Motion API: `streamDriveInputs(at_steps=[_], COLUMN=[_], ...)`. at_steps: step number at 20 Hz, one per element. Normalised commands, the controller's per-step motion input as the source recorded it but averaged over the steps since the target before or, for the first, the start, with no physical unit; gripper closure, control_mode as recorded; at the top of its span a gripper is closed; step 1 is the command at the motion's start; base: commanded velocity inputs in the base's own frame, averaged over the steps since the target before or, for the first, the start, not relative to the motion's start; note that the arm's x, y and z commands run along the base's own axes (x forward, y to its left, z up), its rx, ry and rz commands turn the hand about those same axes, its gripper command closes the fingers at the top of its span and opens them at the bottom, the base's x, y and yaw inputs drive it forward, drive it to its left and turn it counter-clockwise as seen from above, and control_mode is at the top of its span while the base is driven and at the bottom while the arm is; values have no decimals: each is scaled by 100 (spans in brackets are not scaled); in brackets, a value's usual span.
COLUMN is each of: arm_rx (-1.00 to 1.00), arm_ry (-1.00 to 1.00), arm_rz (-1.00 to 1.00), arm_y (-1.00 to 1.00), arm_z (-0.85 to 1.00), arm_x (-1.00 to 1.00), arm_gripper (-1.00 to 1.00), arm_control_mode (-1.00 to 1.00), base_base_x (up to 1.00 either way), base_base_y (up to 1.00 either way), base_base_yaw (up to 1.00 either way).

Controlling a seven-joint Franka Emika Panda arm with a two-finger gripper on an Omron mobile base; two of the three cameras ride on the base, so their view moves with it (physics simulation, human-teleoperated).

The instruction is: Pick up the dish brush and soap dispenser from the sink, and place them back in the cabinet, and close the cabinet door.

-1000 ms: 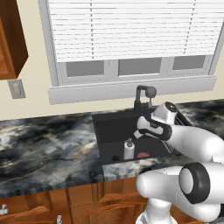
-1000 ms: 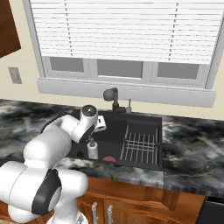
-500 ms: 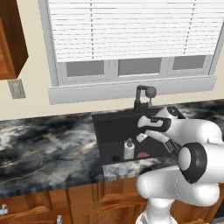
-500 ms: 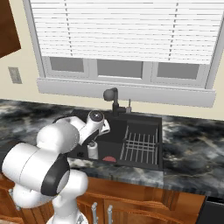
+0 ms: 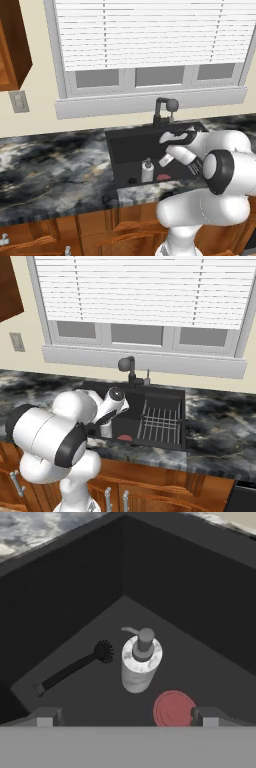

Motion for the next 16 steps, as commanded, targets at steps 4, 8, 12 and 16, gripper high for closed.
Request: streamDriveInputs(at_steps=[4, 8, 12, 16], arm_rx=[0, 1, 1, 2], arm_ry=[-3, -4, -3, -1], arm_rz=[6, 6, 6, 8], arm_y=[-9, -12, -10, -12], arm_z=[-26, -26, -21, -17], arm_x=[3, 7, 9, 11], arm_gripper=[-100, -100, -100, -100], arm_control_mode=[-100, -100, -100, -100], base_base_x=[0, 0, 0, 0], base_base_y=[0, 0, 0, 0], base_base_yaw=[0, 0, 0, 0])
